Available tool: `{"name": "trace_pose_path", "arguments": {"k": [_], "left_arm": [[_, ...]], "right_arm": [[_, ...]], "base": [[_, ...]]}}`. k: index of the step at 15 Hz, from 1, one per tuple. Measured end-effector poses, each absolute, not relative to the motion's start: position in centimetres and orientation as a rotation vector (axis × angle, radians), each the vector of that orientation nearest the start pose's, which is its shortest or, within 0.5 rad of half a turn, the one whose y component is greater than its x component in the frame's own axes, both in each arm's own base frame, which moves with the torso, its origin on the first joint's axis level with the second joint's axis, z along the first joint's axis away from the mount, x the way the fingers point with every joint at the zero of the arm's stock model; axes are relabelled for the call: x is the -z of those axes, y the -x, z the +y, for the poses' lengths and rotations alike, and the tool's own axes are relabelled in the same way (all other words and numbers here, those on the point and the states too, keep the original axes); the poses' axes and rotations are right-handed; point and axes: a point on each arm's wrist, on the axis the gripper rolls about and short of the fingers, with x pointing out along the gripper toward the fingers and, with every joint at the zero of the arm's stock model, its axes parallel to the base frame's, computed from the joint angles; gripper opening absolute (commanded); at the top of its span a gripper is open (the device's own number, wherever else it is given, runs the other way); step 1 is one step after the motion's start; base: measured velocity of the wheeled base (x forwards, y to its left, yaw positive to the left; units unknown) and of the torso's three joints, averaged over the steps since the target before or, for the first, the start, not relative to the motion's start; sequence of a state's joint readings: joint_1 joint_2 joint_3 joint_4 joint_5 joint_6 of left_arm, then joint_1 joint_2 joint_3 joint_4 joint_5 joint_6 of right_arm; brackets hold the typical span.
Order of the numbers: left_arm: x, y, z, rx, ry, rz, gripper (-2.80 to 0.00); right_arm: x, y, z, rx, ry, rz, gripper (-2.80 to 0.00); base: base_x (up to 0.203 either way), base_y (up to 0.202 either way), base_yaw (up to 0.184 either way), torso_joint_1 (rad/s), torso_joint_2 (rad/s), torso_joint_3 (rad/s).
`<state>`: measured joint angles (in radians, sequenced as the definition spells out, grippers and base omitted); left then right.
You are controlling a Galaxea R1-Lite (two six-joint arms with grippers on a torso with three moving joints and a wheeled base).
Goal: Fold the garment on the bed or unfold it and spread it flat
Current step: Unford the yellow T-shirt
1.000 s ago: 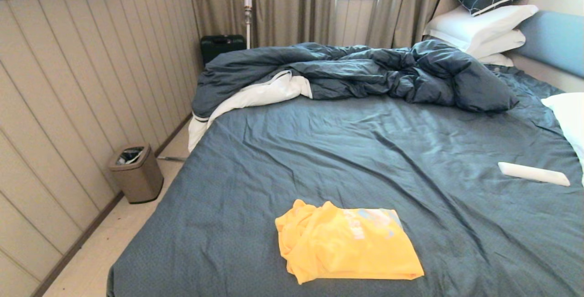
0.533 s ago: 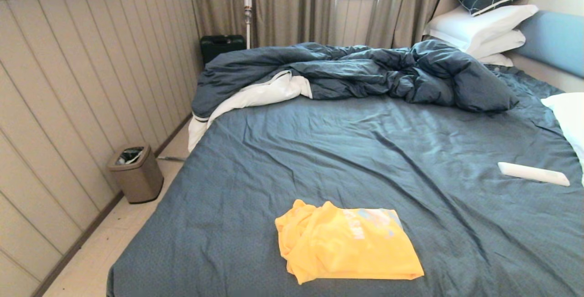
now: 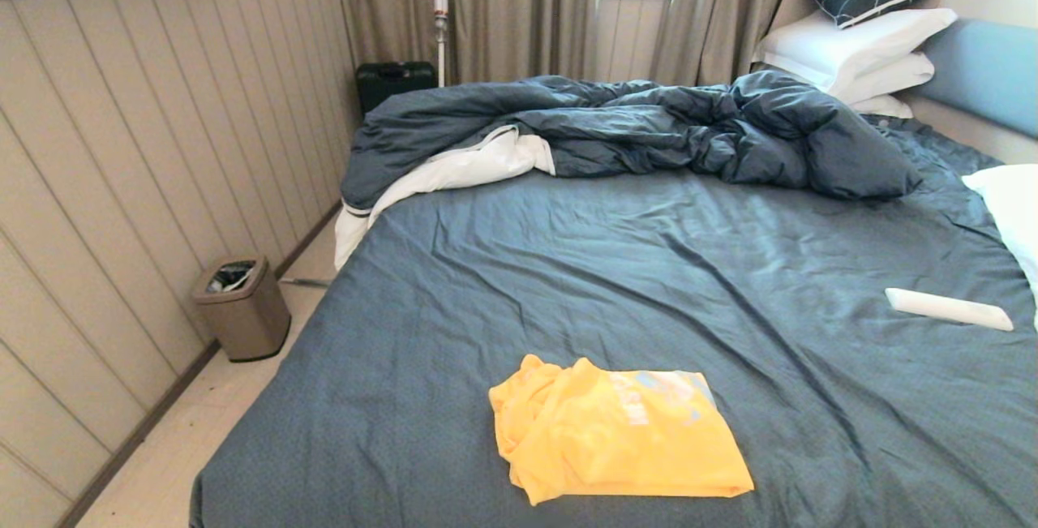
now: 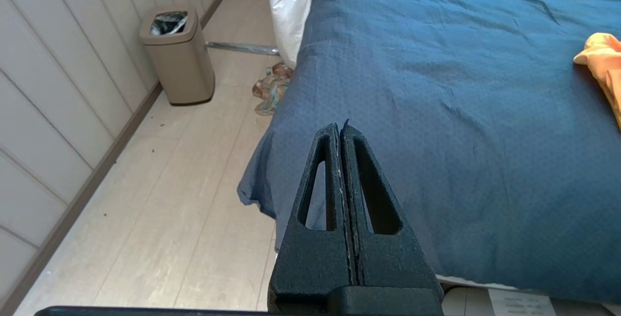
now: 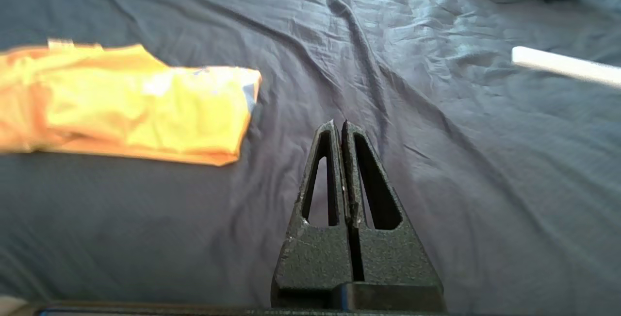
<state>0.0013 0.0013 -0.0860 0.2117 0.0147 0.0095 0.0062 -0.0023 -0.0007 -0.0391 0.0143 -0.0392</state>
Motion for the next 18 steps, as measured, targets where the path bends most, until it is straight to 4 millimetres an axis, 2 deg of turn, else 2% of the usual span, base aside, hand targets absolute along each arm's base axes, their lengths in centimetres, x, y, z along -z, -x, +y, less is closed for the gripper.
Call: {"name": "trace_pose_path", "arguments": {"k": [18], "left_arm": [[-7.77,3.08,0.03,-0.017,-0.011,0.127,-2.80]], "right_arm": [[-8.01,2.31,0.02,-0.016,0.038,-0.049,-2.80]], "base": [[0.000,0.000,0.000,0.000,0.00,0.000]]}}
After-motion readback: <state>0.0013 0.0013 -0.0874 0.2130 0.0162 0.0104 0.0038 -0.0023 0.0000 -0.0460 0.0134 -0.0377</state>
